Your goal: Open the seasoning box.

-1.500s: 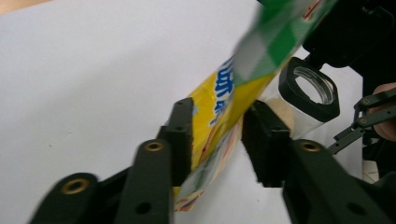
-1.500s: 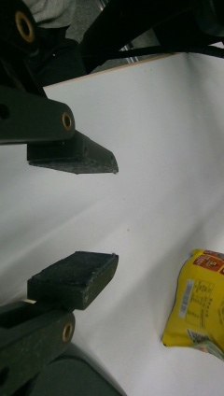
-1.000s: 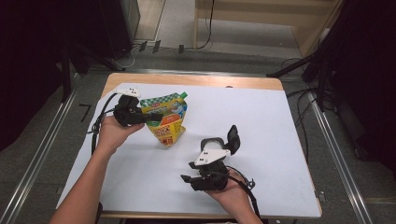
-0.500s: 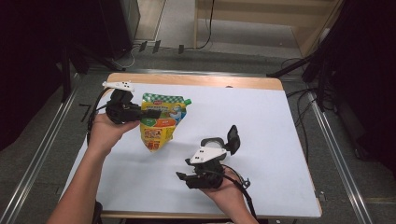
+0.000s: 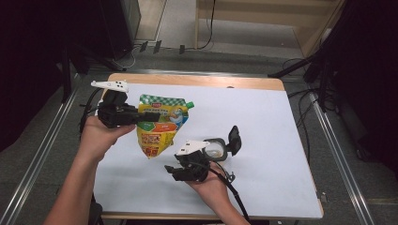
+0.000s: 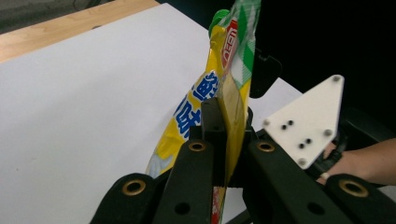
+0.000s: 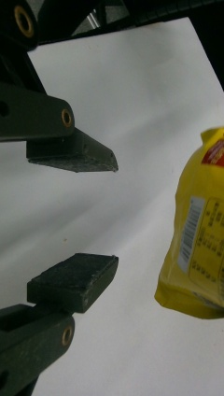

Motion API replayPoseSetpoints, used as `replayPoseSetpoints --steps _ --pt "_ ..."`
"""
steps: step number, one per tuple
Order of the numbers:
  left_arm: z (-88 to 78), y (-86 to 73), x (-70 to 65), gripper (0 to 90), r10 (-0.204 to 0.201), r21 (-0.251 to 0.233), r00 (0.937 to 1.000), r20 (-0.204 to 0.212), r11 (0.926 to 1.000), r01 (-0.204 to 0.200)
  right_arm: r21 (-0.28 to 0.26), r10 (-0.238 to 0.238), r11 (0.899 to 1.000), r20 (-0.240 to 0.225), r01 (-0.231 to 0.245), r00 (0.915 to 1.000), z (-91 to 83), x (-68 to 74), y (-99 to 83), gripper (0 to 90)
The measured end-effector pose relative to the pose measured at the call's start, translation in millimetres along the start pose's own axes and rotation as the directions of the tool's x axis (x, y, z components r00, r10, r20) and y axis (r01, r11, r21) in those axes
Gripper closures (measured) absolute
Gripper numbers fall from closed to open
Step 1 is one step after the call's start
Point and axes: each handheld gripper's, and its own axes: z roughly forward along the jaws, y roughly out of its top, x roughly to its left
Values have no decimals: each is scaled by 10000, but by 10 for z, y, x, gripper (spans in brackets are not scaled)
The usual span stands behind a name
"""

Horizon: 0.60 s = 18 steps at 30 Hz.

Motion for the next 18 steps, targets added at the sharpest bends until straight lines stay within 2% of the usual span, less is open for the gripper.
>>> replayPoseSetpoints --steps 6,9,10,14,18 --pt "-35 -25 -58 900 51 217 10000 -18 9998 -50 32 -76 10000 247 76 9997 112 11 -17 501" --pt "-77 -33 -77 900 15 108 9999 134 9999 -17 -96 124 9999 201 -122 9997 167 17 -15 552" --pt "-88 -34 -82 900 10 60 9998 217 10000 -11 -148 147 9998 262 -143 9995 204 10 -18 594" --pt "-108 -34 -111 900 -58 -2 9992 407 10000 58 -297 301 9991 439 -288 9986 257 -8 -26 635" --pt "-106 -33 -147 900 -28 39 9986 527 10000 26 -435 580 9975 576 -556 9966 311 -37 -35 729"
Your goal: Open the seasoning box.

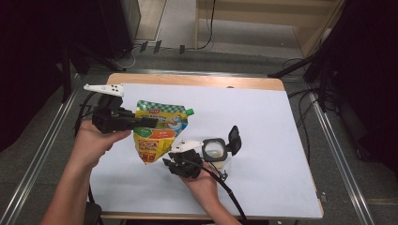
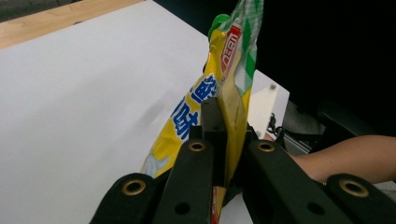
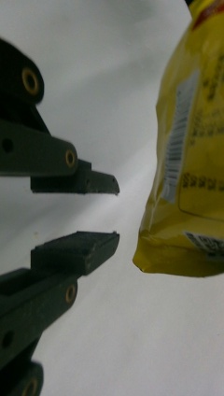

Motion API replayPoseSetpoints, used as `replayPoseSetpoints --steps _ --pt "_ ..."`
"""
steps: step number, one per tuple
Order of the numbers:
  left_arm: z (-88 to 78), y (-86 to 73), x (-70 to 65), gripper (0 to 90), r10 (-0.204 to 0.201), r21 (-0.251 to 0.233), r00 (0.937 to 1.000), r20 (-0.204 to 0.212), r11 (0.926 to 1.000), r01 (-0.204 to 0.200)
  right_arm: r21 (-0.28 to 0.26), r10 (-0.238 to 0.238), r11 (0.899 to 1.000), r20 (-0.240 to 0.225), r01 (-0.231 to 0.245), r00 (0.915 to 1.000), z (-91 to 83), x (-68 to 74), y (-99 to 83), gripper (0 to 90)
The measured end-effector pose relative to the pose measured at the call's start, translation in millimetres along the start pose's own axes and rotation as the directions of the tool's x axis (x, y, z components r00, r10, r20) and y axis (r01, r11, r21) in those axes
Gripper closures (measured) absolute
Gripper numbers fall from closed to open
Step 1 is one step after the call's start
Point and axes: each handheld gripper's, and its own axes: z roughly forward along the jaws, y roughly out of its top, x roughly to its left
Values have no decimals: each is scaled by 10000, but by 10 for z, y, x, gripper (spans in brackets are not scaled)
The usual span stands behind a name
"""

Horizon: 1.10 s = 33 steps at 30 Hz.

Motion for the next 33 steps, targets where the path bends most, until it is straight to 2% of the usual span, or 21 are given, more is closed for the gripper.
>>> replayPoseSetpoints --steps 2,4,5,6,10,14,15,16,21,23,24,30,31,32,33 --pt "-1 1 -10 900 -18 13 10000 23 10000 18 -62 152 9999 -15 -152 9999 15 -14 -4 777" --pt "1 4 -21 900 -37 62 9999 106 10000 37 -226 201 9996 237 -196 9995 30 -29 -10 787" --pt "3 6 -31 900 -42 57 9999 130 10000 42 -226 201 9996 237 -196 9995 30 -29 -10 787" --pt "5 10 -43 900 -44 65 9996 268 10000 42 -401 450 9982 294 -438 9986 32 -46 -18 803" --pt "-3 17 -62 900 -64 33 9988 477 10000 62 -677 599 9961 454 -568 9972 30 -44 -32 825" --pt "-16 18 -66 900 -121 -18 9980 621 9999 122 -736 533 9961 585 -490 9969 27 -42 -38 814" --pt "-17 19 -70 900 -135 -51 9977 658 9999 139 -755 597 9956 535 -555 9968 27 -45 -42 797" --pt "-18 21 -72 900 -181 -45 9972 730 9998 185 -839 677 9944 456 -637 9967 33 -37 -46 735" --pt "-46 19 -57 900 -356 -189 9954 893 9991 374 -1133 641 9920 758 -552 9951 30 -15 -66 704" --pt "-45 17 -48 900 -372 -183 9947 956 9991 391 -1287 592 9905 835 -481 9947 28 -10 -83 724" --pt "-31 10 -33 900 -515 -169 9933 1031 9984 535 -1332 619 9898 794 -509 9949 26 -8 -87 735" --pt "3 -10 16 900 -804 -242 9893 1217 9962 839 -1490 515 9879 581 -423 9970 23 26 -91 753" --pt "8 -12 21 900 -830 -252 9902 1126 9959 864 -1518 502 9875 499 -421 9975 22 39 -90 752" --pt "27 -12 24 900 -840 -193 9926 881 9961 860 -1620 267 9866 390 -200 9989 18 73 -84 726" --pt "36 -11 22 900 -845 -186 9933 789 9961 862 -1563 176 9877 469 -101 9987 19 90 -77 725"
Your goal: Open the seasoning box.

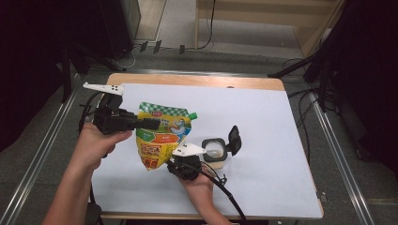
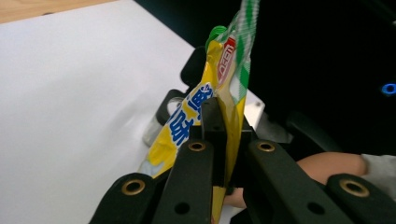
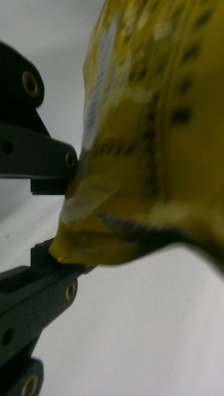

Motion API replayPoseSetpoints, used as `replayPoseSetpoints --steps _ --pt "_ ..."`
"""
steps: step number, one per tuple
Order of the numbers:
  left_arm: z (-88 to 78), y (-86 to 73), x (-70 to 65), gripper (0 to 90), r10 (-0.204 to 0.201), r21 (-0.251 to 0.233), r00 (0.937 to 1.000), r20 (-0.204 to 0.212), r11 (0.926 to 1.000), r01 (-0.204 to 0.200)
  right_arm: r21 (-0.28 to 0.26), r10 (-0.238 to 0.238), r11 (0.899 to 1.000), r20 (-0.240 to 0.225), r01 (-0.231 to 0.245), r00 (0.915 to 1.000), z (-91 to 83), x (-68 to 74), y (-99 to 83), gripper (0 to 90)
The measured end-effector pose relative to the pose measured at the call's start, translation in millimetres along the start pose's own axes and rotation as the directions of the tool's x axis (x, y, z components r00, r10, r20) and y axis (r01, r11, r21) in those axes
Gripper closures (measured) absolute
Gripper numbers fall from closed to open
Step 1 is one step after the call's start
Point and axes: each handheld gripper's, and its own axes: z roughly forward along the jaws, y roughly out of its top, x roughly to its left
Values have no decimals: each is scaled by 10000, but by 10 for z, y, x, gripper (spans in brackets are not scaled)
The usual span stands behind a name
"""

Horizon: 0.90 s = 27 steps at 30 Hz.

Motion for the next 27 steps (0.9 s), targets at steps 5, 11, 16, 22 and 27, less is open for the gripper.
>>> replayPoseSetpoints --steps 5,11,16,22,27 --pt "43 2 -20 900 139 136 9990 -423 9998 -133 351 -361 9987 -57 362 9993 -4 31 -13 716" --pt "84 7 -44 886 227 189 9956 -911 9996 -210 456 -687 9966 -76 690 9976 -36 34 -2 676" --pt "173 6 -64 839 296 452 9919 -1232 9987 -242 505 -1182 9916 -138 1188 9929 -96 65 12 669" --pt "316 4 -111 824 648 869 9877 -1425 9948 -527 373 -1317 9904 -405 1333 9905 -194 114 51 658" --pt "425 -2 -135 814 812 1103 9864 -1431 9917 -656 419 -2034 9778 -451 2053 9781 -268 216 56 622"
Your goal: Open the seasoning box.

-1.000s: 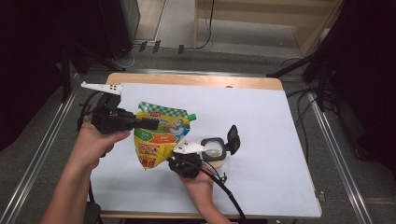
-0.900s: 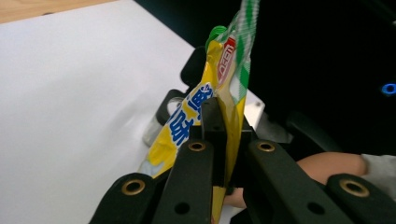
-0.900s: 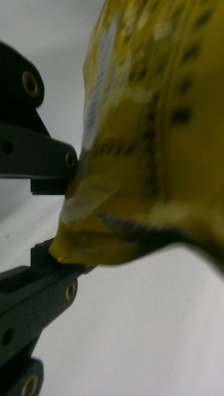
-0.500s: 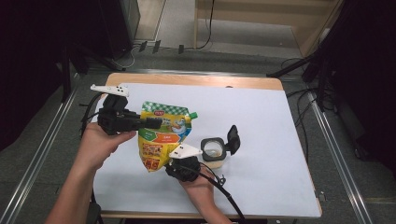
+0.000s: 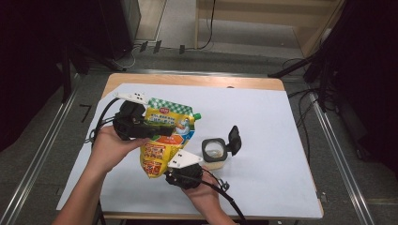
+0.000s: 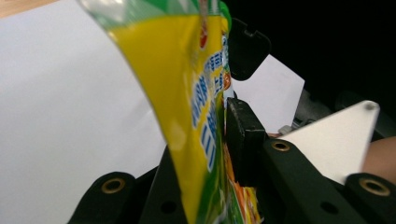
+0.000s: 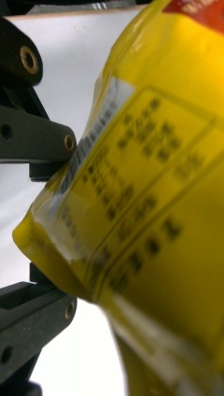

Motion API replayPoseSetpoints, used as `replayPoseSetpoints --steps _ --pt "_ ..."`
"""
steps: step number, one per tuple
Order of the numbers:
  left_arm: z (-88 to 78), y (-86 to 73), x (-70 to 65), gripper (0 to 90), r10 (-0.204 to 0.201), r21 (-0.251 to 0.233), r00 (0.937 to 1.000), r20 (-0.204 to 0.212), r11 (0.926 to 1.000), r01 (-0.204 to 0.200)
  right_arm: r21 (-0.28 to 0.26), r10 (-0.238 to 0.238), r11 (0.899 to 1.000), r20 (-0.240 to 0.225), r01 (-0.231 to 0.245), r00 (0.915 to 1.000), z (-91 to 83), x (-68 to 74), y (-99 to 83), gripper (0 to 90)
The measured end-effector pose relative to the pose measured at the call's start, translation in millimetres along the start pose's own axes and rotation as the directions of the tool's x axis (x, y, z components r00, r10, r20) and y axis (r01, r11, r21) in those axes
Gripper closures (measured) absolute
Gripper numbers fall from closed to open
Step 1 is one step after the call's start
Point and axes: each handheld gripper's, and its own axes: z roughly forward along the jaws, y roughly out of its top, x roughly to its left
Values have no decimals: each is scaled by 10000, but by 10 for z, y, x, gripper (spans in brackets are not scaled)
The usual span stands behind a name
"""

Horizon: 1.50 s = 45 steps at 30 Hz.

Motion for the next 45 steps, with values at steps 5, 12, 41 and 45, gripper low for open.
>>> replayPoseSetpoints --steps 5,12,41,45 --pt "69 7 -35 800 194 30 9997 -138 9998 -193 -64 -17 10000 -312 16 9995 -66 45 47 607" --pt "220 29 -106 804 381 535 9990 -226 9979 -368 36 -5 10000 -657 8 9978 -111 111 75 585" --pt "666 83 -167 809 -345 1495 9992 217 9883 309 282 495 9985 -1057 -468 9932 -242 157 -50 545" --pt "713 83 -159 806 -480 1639 9985 257 9855 432 315 649 9976 -1190 -616 9908 -240 170 -53 543"
